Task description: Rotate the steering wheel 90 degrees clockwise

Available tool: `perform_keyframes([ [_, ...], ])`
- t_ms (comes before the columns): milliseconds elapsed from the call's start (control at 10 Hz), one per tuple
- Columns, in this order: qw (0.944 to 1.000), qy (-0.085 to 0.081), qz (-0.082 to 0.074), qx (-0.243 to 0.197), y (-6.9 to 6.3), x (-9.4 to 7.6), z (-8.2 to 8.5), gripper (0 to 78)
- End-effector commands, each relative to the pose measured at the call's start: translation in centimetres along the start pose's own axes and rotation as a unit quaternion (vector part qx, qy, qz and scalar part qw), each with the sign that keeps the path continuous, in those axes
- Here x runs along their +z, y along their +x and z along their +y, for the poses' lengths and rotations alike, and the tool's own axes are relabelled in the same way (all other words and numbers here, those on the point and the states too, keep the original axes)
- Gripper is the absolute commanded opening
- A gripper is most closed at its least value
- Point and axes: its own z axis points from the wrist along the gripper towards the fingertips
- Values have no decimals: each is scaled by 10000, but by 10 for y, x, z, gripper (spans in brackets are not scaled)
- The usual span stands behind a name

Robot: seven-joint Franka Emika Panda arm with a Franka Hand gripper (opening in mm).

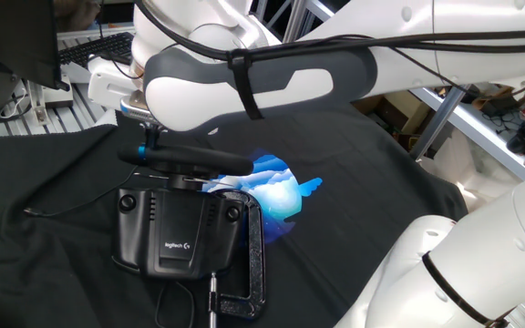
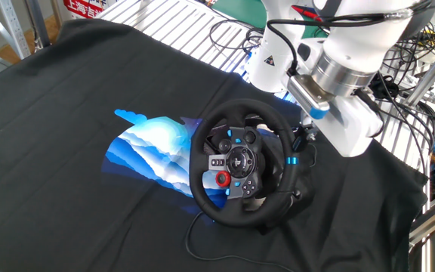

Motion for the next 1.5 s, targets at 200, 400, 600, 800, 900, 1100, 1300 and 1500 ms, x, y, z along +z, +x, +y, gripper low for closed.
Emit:
perform_keyframes([
  [200, 9983, 426, -150, 360, 19, 67, -15, 15],
  [400, 9981, 435, -206, 395, 18, 71, -13, 15],
  [600, 9978, 432, -250, 437, 17, 74, -11, 15],
  [800, 9974, 445, -306, 475, 16, 77, -9, 15],
  [900, 9974, 447, -315, 474, 16, 77, -9, 15],
  [1100, 9966, 469, -421, 532, 15, 83, -7, 15],
  [1300, 9962, 464, -469, 574, 14, 91, -5, 15],
  [1500, 9959, 481, -496, 580, 13, 94, -4, 15],
])
